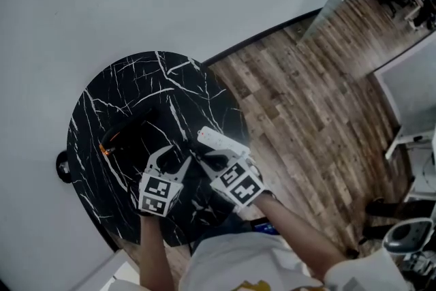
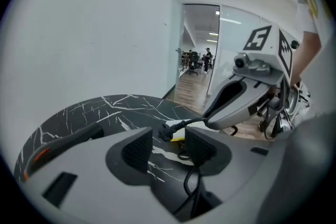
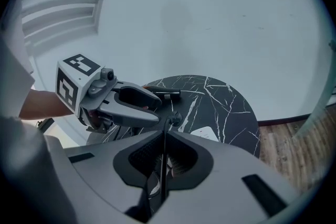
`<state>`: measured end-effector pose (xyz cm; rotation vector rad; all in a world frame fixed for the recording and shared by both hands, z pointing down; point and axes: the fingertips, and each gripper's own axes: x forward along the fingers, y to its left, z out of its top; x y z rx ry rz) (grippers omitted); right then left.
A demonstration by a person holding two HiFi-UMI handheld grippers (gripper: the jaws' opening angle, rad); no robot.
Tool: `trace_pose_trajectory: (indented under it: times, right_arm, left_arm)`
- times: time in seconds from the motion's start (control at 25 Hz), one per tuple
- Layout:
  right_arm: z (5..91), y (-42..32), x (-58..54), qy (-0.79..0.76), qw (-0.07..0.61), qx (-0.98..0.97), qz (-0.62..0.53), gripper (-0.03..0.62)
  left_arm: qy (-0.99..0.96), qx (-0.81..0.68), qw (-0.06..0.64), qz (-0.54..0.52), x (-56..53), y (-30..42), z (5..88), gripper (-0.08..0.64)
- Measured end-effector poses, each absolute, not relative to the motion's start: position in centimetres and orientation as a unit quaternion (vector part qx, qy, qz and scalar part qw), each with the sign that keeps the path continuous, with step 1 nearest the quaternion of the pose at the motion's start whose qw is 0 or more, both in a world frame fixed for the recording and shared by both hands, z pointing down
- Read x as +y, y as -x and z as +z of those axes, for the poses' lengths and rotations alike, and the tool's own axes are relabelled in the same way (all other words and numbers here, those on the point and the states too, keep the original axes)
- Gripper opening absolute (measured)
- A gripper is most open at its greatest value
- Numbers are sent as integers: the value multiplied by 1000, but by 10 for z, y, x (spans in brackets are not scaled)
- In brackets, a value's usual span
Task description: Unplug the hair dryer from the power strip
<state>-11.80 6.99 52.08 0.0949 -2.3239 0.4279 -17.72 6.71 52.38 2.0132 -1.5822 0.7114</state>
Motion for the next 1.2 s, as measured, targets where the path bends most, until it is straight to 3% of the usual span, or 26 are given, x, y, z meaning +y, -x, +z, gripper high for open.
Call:
trace_pose_trajectory:
  times: [0.56, 1.2]
  right_arm:
    - [560, 128, 67, -53, 400, -893, 201, 23]
    - [586, 137, 91, -31, 449, -870, 202, 23]
  left_arm:
    - [-707, -622, 287, 177, 66, 180, 533, 174]
    - [-691, -626, 317, 175, 76, 184, 550, 173]
